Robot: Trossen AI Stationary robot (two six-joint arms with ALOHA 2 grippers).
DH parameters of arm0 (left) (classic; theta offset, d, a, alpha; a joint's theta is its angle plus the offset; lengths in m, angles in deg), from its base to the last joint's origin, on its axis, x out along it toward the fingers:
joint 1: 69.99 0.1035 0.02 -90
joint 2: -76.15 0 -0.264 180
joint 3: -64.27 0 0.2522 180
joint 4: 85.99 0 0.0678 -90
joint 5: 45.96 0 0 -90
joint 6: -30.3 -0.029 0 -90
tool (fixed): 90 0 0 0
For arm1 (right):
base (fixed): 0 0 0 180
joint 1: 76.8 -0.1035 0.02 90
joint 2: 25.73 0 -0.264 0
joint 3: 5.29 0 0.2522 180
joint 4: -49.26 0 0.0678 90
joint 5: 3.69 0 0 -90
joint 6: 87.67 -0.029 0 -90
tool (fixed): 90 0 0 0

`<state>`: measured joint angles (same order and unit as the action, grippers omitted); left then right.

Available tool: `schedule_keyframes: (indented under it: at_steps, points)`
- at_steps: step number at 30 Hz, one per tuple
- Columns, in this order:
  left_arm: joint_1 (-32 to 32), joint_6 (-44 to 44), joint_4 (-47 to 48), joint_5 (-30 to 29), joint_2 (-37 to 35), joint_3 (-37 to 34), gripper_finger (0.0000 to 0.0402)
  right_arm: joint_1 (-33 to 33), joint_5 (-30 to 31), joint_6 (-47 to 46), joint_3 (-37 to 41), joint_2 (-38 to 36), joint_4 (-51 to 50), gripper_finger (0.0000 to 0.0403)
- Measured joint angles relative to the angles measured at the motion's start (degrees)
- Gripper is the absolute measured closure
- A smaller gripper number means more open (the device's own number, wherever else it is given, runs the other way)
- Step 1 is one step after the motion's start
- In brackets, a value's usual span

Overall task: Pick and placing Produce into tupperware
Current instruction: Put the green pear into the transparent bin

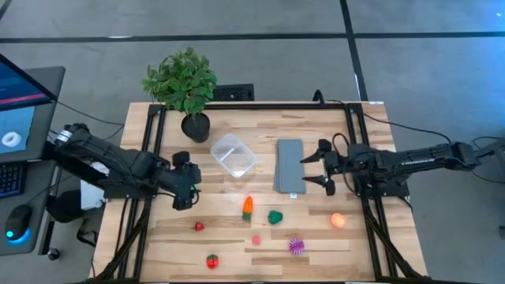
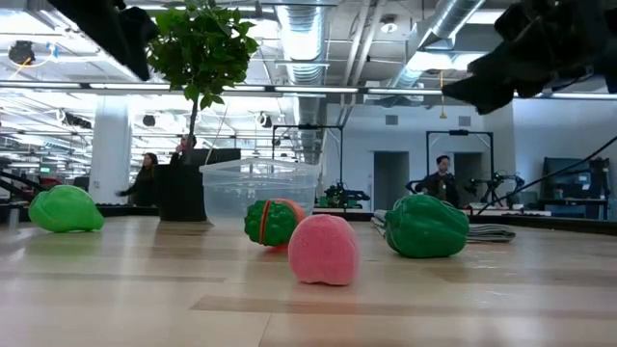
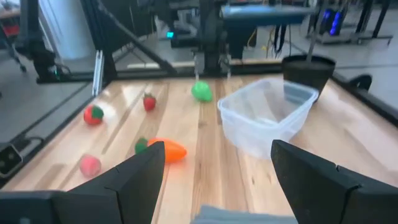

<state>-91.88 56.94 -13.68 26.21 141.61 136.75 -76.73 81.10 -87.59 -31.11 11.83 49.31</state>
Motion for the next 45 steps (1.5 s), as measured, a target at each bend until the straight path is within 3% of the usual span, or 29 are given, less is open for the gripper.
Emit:
schedule_keyframes:
  at_steps: [9,14,22,29,45]
  points:
    - [1.7,12.8,16.1,-0.1,7.1,2.6,0.0161,-0.2,-0.8,0.4,0.0,3.3,3.6,0.0085]
    - [2.5,14.6,20.3,0.7,9.2,2.6,0.0159,-1.6,-0.8,0.4,0.0,3.3,3.6,0.0085]
    - [2.9,11.1,15.4,4.6,9.4,2.5,0.0094,-3.2,-0.8,0.6,0.0,3.3,3.9,0.0085]
    - [2.8,10.9,16.5,5.2,9.4,1.6,0.0039,-3.4,-0.7,1.0,0.0,3.3,5.0,0.0085]
    - [3.1,5.4,5.5,7.7,7.8,-11.1,0.0029,-3.4,-0.7,1.4,-0.1,3.3,5.1,0.0085]
